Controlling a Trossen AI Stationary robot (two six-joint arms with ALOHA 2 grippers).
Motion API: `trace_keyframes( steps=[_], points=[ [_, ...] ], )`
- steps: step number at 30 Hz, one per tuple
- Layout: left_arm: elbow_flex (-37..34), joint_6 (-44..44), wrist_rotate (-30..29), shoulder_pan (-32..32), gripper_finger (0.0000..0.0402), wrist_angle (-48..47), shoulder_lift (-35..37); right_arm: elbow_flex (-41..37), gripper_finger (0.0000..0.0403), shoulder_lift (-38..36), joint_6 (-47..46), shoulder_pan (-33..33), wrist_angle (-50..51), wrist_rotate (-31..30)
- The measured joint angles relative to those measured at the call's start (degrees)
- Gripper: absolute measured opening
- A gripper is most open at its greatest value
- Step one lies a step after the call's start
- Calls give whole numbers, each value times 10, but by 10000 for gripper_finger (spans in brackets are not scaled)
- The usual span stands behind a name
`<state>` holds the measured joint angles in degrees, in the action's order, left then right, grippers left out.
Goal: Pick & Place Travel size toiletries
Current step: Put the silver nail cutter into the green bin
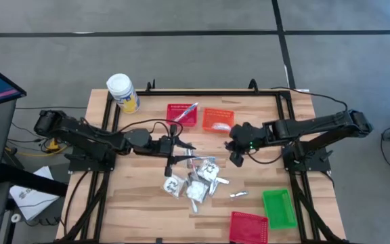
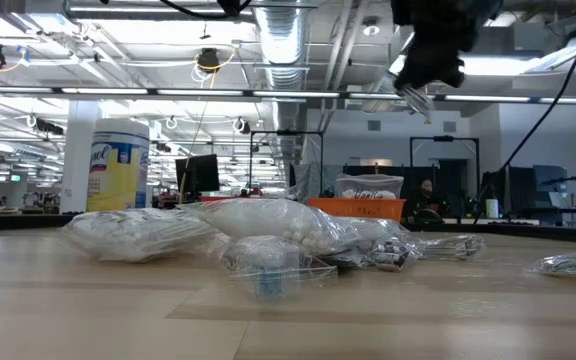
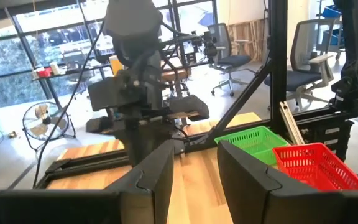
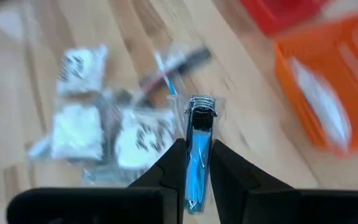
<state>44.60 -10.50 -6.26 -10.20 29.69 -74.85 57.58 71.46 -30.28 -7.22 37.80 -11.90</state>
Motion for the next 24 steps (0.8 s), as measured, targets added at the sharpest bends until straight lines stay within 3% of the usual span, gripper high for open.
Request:
trace_keyframes(
  steps=[11, 24],
  points=[
    [0, 3, -2, 0, 117, 3, 0, 0, 49, 0, -178, -99, 158, -2],
    [0, 5, -1, 0, 117, 4, -1, 0, 49, 0, -476, -296, 263, 20]
  ],
)
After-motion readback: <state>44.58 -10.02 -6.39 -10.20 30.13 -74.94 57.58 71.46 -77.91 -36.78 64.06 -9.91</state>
